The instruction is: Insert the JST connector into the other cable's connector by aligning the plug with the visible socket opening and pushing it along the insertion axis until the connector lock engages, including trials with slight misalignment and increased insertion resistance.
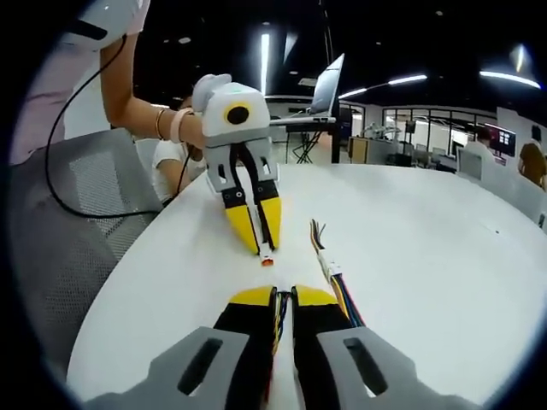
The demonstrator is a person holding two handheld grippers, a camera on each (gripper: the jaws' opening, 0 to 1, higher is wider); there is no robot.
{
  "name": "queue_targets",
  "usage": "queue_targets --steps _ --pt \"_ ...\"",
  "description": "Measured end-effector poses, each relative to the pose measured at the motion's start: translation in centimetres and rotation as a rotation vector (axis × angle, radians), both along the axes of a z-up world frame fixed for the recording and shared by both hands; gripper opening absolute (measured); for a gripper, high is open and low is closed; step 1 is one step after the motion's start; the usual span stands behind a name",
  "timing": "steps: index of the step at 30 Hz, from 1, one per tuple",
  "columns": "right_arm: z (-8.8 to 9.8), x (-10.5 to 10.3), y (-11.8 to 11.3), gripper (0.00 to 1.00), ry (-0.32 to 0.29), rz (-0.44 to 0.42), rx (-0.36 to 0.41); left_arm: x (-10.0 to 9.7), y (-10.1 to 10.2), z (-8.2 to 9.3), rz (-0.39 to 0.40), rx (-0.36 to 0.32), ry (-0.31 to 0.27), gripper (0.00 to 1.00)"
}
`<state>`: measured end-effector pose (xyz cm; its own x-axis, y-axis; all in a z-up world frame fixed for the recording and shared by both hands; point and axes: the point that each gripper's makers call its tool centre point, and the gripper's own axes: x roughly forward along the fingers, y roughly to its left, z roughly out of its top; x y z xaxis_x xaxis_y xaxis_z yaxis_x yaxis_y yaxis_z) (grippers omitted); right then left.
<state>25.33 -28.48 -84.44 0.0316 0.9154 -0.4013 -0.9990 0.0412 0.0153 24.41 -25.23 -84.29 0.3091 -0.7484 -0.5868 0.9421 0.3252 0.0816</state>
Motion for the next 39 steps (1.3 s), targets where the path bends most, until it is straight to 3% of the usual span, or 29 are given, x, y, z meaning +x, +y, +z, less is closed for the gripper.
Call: queue_targets --steps 11,15,17,24,39 --pt "0.6 0.1 -0.7 0.04 -0.03 0.022 -0.035 0.1 -0.3 0.5 -0.024 0.016 -0.015 0.0" --pt "1.3 0.3 -0.8 0.04 -0.038 0.037 -0.034 0.5 -0.6 1.7 -0.012 -0.003 -0.015 0.0" --pt "1.9 0.3 -0.7 0.04 -0.046 0.048 -0.03 0.5 -0.9 2.3 0.005 -0.032 0.022 0.0" --pt "2.8 0.3 -0.5 0.04 -0.073 0.104 -0.046 1.0 -1.0 3.1 -0.019 -0.018 0.017 0.0" --pt "3.4 0.4 -0.1 0.04 -0.065 0.145 -0.065 2.0 -1.4 3.8 -0.034 -0.019 0.007 0.0"
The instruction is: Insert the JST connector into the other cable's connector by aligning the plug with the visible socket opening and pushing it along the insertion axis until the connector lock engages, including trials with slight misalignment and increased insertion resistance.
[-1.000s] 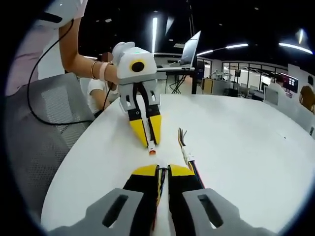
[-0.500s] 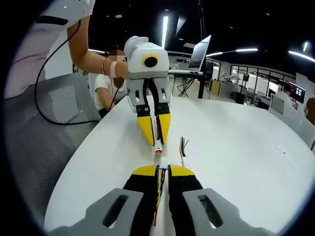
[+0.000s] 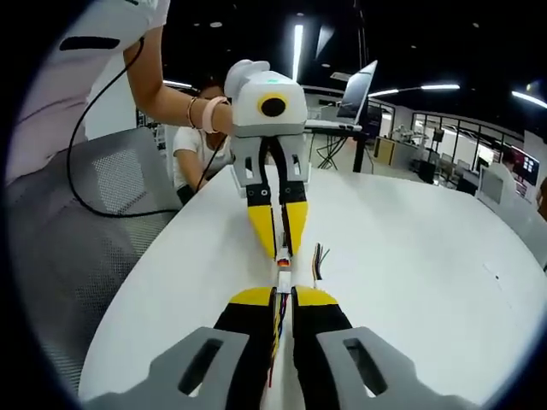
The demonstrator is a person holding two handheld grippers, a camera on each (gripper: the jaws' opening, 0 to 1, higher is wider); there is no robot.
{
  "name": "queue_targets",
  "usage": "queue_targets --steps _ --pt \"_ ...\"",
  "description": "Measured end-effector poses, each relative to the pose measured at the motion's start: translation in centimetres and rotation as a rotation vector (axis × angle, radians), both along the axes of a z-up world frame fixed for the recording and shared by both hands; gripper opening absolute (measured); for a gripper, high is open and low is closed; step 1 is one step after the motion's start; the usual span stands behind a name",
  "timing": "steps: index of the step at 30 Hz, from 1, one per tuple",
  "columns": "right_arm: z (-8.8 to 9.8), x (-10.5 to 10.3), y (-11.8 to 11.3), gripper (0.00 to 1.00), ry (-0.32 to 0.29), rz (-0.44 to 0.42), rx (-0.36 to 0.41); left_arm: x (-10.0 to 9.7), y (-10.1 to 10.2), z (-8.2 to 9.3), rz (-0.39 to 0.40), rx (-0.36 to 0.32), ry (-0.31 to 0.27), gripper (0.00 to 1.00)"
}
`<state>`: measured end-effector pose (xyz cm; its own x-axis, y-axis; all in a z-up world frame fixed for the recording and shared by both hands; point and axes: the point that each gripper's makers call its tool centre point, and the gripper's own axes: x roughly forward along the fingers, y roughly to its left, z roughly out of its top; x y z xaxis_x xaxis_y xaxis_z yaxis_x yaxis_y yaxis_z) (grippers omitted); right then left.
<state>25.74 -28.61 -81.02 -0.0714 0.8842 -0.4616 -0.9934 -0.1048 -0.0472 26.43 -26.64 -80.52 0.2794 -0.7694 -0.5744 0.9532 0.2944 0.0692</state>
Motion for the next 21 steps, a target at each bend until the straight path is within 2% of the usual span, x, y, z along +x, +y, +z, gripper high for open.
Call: queue_targets --steps 11,21 --pt "-0.06 0.01 0.57 0.04 0.004 0.009 -0.003 0.19 0.06 -0.47 -0.013 0.021 0.004 0.0" --pt "-0.03 -0.06 0.69 0.04 -0.019 0.027 -0.003 0.17 -0.2 -0.6 -0.026 0.029 -0.003 0.0"
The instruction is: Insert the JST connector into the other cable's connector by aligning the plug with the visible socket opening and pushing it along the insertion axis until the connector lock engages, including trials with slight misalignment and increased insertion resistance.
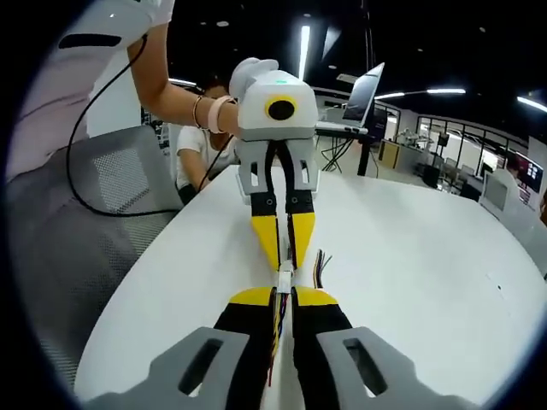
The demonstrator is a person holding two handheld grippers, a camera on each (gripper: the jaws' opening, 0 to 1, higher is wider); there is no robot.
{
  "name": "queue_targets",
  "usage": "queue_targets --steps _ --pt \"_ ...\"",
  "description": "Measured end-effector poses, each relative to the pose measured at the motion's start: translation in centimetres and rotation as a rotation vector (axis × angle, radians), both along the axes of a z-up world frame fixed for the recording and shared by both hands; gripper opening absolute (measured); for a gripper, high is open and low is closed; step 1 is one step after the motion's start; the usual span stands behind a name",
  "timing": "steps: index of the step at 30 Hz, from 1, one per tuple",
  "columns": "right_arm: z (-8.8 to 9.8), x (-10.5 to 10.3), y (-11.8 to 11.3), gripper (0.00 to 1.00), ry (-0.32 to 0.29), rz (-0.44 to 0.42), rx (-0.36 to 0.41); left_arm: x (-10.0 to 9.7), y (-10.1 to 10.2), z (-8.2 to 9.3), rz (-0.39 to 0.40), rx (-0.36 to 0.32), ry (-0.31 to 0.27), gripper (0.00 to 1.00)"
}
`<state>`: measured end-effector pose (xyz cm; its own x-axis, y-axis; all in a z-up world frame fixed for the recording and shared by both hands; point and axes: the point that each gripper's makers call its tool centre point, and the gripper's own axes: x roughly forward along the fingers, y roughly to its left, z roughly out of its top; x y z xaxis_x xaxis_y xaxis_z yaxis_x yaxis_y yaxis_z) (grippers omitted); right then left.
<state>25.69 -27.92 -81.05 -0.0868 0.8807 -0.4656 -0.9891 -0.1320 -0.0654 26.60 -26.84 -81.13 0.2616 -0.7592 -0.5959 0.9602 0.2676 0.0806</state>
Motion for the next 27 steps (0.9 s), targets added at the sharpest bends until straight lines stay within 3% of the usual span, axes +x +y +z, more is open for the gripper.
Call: queue_targets --steps 15,27 --pt "-1.4 0.2 -0.3 0.04 -0.019 -0.001 -0.052 0.1 -0.3 0.1 -0.022 0.023 -0.024 0.0" --pt "-2.1 0.0 -0.1 0.04 0.007 -0.005 -0.074 -0.3 -0.9 -0.4 -0.061 0.047 -0.031 0.0"
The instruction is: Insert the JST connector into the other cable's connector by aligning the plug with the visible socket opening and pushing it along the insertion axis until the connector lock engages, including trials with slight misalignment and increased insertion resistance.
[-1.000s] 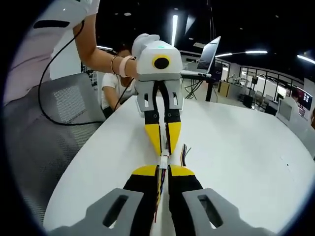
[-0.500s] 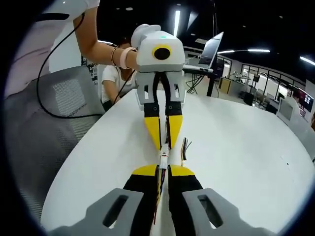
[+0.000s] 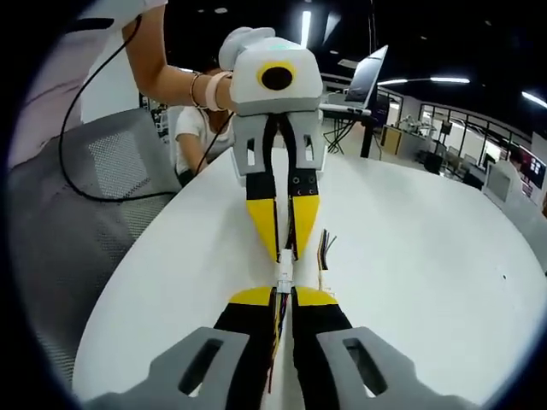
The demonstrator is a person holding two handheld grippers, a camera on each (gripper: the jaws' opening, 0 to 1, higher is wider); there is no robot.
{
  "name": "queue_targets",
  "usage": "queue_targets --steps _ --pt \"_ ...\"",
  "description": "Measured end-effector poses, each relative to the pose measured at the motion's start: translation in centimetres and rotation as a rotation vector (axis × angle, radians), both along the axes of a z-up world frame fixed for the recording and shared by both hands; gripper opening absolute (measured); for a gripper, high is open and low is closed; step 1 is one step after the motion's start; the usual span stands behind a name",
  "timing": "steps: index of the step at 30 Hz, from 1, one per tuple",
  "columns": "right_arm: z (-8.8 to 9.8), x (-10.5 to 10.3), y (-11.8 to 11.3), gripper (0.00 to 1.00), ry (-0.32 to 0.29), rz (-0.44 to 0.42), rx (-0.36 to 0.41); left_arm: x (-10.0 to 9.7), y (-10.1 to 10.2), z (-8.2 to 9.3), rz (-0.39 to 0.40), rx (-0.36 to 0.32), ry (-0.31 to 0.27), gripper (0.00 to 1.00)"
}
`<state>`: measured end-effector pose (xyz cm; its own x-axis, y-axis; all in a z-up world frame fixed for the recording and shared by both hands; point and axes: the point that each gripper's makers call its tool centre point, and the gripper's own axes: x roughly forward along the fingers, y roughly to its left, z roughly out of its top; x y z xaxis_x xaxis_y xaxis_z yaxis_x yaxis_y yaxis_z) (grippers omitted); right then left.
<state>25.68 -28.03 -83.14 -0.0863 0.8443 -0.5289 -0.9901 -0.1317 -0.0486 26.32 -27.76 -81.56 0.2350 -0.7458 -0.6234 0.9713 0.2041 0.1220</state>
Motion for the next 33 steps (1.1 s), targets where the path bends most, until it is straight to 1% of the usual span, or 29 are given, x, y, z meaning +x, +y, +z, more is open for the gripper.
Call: queue_targets --steps 3,8,10,13,14,18,19,20,22,26,33 --pt "0.1 0.1 0.0 0.04 0.002 -0.002 0.004 0.0 0.1 0.1 0.0 -0.004 -0.001 0.0" --pt "0.2 0.2 0.0 0.04 0.007 -0.007 0.016 0.1 0.1 0.2 -0.011 -0.012 -0.022 0.0" --pt "0.3 0.2 0.0 0.04 -0.005 -0.005 0.027 0.2 0.1 0.3 -0.011 -0.015 -0.028 0.0" --pt "0.5 0.1 0.1 0.03 0.009 -0.013 0.04 0.1 0.0 0.4 -0.018 -0.023 -0.034 0.0" --pt "0.5 0.1 0.1 0.03 0.0 -0.01 0.041 0.1 0.0 0.3 -0.024 -0.02 -0.04 0.0" --pt "0.3 0.0 0.1 0.03 0.003 -0.01 0.037 0.1 0.0 0.1 -0.029 -0.015 -0.037 0.0" --pt "0.5 0.1 0.3 0.03 0.011 -0.018 0.053 -0.1 -0.1 0.1 -0.035 -0.017 -0.031 0.0" --pt "0.5 0.2 0.3 0.03 0.014 -0.023 0.051 -0.3 -0.3 0.0 -0.044 -0.019 -0.028 0.0" --pt "0.4 0.3 0.4 0.03 0.004 -0.02 0.047 0.0 -0.2 0.0 -0.036 -0.012 -0.045 0.0" --pt "0.3 0.4 0.4 0.03 0.008 -0.021 0.046 0.1 -0.2 -0.1 -0.03 -0.02 -0.039 0.0" --pt "-0.3 0.6 0.5 0.03 0.003 -0.026 0.031 0.4 -0.2 -0.7 -0.032 -0.008 -0.04 0.0"
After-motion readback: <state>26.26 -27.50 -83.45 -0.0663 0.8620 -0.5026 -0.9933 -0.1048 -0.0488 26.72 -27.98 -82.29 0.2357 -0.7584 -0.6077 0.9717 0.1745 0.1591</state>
